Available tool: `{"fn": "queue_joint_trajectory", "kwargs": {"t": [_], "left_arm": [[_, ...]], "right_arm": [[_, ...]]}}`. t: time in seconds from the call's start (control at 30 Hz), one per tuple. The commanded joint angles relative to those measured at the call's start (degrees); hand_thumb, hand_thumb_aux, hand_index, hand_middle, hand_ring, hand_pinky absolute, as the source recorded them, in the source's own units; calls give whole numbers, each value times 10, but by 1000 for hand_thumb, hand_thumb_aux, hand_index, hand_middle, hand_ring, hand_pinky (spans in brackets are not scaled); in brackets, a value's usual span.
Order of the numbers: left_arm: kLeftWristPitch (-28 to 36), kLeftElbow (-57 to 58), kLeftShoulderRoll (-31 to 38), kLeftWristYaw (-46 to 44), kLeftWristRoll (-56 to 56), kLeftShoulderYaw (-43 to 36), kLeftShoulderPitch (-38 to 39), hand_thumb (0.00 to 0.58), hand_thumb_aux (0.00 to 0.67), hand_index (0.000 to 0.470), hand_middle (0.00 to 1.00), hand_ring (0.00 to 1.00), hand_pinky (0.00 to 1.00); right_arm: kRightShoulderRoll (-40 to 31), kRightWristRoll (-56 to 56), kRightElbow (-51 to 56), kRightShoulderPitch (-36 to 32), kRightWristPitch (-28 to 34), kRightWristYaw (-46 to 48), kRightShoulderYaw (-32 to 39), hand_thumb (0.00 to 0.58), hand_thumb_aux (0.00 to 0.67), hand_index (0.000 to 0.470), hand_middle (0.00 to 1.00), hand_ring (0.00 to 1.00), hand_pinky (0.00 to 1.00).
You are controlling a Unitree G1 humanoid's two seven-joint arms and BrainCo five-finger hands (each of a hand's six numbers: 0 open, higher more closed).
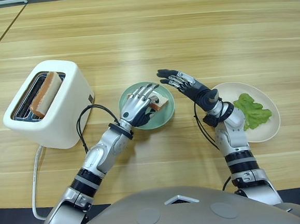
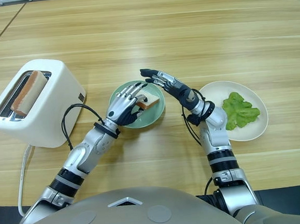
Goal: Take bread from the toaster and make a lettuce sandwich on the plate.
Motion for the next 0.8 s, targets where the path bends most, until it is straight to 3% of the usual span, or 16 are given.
{"fn": "queue_joint_trajectory", "kwargs": {"t": [0.03,0.4,0.43,0.5,0.53,0.57,0.6,0.8], "left_arm": [[19,-36,9,-18,15,-15,32,580,670,470,0,0,0],[55,-29,2,-43,1,-23,51,580,657,461,0,0,0],[59,-27,3,-44,1,-22,51,536,486,341,0,0,0],[65,-22,4,-46,-2,-20,50,443,344,241,0,0,0],[67,-24,4,-48,-3,-19,51,237,155,109,0,0,0],[69,-29,4,-50,-3,-19,53,160,100,70,0,0,0],[71,-35,3,-53,-4,-19,55,0,0,0,0,0,0],[83,-73,-4,-67,-4,-22,74,0,0,0,0,0,0]], "right_arm": [[1,-3,3,-9,2,2,2,0,0,0,0,0,0],[-1,-1,1,-10,4,3,2,0,0,0,0,0,0],[-1,-1,1,-10,4,3,2,0,0,0,0,0,0],[-1,-1,2,-10,4,3,2,0,0,0,0,0,0],[-1,-1,1,-10,4,3,2,0,0,0,0,0,0],[-2,-1,0,-10,5,3,2,0,0,0,0,0,0],[-2,-1,0,-10,5,3,3,0,0,0,0,0,0],[-3,-1,-1,-12,6,3,2,0,0,0,0,0,0]]}}
